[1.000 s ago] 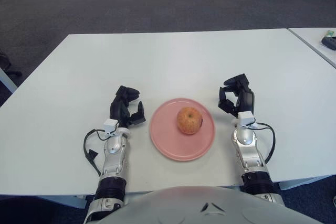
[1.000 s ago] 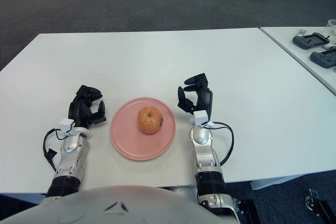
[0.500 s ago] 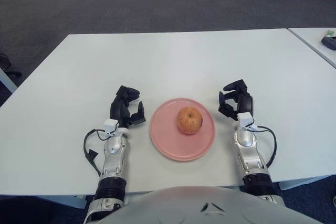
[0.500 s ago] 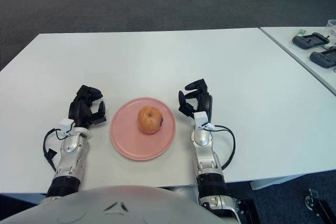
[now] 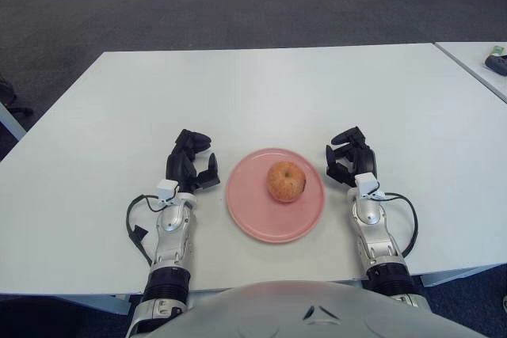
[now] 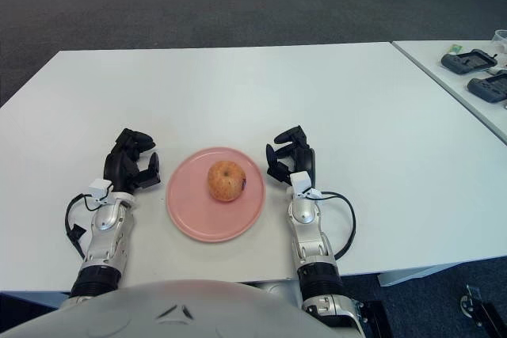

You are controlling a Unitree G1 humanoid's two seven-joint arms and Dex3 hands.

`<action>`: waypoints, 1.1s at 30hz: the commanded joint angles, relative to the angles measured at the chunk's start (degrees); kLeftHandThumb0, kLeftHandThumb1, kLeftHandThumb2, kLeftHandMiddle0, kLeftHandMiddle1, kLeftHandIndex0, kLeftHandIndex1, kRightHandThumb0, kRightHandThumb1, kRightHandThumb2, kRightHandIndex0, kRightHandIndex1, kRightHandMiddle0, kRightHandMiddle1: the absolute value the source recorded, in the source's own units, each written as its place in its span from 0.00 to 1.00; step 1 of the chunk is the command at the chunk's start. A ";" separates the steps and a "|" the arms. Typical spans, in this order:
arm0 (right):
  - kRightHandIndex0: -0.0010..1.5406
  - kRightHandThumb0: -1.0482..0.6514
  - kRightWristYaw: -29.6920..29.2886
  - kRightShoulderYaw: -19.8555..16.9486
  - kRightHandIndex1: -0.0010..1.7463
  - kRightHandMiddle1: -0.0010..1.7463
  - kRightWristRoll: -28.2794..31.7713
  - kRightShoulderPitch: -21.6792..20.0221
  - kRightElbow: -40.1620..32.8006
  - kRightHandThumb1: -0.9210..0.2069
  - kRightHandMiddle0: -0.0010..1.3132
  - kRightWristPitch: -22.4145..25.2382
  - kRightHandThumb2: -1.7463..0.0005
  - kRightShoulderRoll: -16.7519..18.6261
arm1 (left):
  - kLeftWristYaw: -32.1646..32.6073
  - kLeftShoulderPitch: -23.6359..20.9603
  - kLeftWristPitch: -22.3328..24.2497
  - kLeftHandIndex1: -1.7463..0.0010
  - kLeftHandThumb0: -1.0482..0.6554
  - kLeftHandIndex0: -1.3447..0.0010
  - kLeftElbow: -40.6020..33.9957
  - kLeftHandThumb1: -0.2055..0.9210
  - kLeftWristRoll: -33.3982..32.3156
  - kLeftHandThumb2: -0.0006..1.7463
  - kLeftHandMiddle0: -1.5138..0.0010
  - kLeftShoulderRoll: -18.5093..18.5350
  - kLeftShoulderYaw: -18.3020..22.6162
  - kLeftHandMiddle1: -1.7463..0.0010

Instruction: Put the apple into the plate.

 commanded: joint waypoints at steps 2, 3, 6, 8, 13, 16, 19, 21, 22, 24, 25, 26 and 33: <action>0.38 0.39 0.51 0.10 0.83 1.00 0.95 -0.25 1.07 0.26 0.28 -1.51 0.47 -0.19 | 0.05 2.05 1.96 0.00 0.61 0.66 2.11 0.40 -0.23 0.78 0.53 -0.29 0.07 0.08; 0.37 0.39 0.62 0.12 0.83 1.00 1.03 -0.22 1.16 0.26 0.28 -1.53 0.47 -0.18 | 0.02 2.05 2.00 0.00 0.61 0.66 2.13 0.40 -0.29 0.78 0.53 -0.29 0.10 0.08; 0.37 0.39 1.08 0.10 0.83 1.00 1.46 -0.13 1.30 0.26 0.28 -1.35 0.47 -0.12 | -0.20 1.98 2.05 0.00 0.61 0.66 2.26 0.40 -0.56 0.78 0.52 -0.30 0.16 0.09; 0.36 0.39 1.50 0.02 0.83 1.00 1.93 -0.01 1.35 0.26 0.28 -1.28 0.47 0.02 | -0.39 1.94 1.97 0.00 0.61 0.66 2.38 0.40 -0.75 0.78 0.52 -0.29 0.19 0.10; 0.36 0.39 2.49 -0.18 0.83 1.00 3.30 0.30 1.36 0.26 0.28 -1.01 0.47 0.39 | -0.68 1.93 1.75 0.00 0.61 0.66 2.49 0.39 -0.96 0.78 0.51 -0.31 0.23 0.11; 0.36 0.39 2.97 -0.14 0.83 1.00 3.93 0.47 1.25 0.26 0.28 -0.76 0.47 0.44 | -0.74 1.93 1.58 0.00 0.61 0.65 2.57 0.39 -0.97 0.79 0.51 -0.33 0.25 0.11; 0.36 0.39 3.52 -0.10 0.83 1.00 4.37 0.61 1.09 0.26 0.28 -0.30 0.47 0.47 | -0.80 1.88 1.51 0.00 0.61 0.65 2.66 0.38 -0.98 0.79 0.50 -0.32 0.26 0.11; 0.36 0.39 3.90 -0.05 0.82 1.00 4.53 0.75 0.84 0.26 0.28 0.23 0.47 0.48 | -0.88 1.89 1.52 0.00 0.61 0.65 2.68 0.38 -0.96 0.79 0.50 -0.28 0.24 0.11; 0.36 0.39 4.06 -0.03 0.82 1.00 4.60 0.83 0.72 0.26 0.28 0.47 0.47 0.50 | -0.85 1.88 1.55 0.00 0.61 0.65 2.71 0.38 -0.87 0.79 0.50 -0.25 0.24 0.10; 0.36 0.39 4.25 -0.01 0.82 1.00 4.71 0.92 0.54 0.26 0.28 0.81 0.47 0.52 | -0.79 1.86 1.59 0.00 0.61 0.65 2.75 0.37 -0.74 0.80 0.51 -0.22 0.24 0.10; 0.36 0.39 4.31 0.01 0.82 1.00 4.76 0.97 0.47 0.26 0.28 0.93 0.47 0.52 | -0.79 1.86 1.60 0.00 0.61 0.65 2.76 0.37 -0.69 0.80 0.51 -0.21 0.25 0.09; 0.36 0.39 4.40 0.05 0.82 1.00 4.84 1.02 0.36 0.25 0.28 1.13 0.47 0.52 | -0.76 1.85 1.62 0.00 0.61 0.65 2.79 0.37 -0.63 0.80 0.51 -0.19 0.25 0.09; 0.37 0.39 4.52 0.12 0.82 1.00 4.71 1.14 -0.43 0.25 0.28 3.72 0.47 0.46 | -0.83 1.83 1.64 0.00 0.61 0.67 2.75 0.40 -0.60 0.81 0.56 -0.17 0.22 0.02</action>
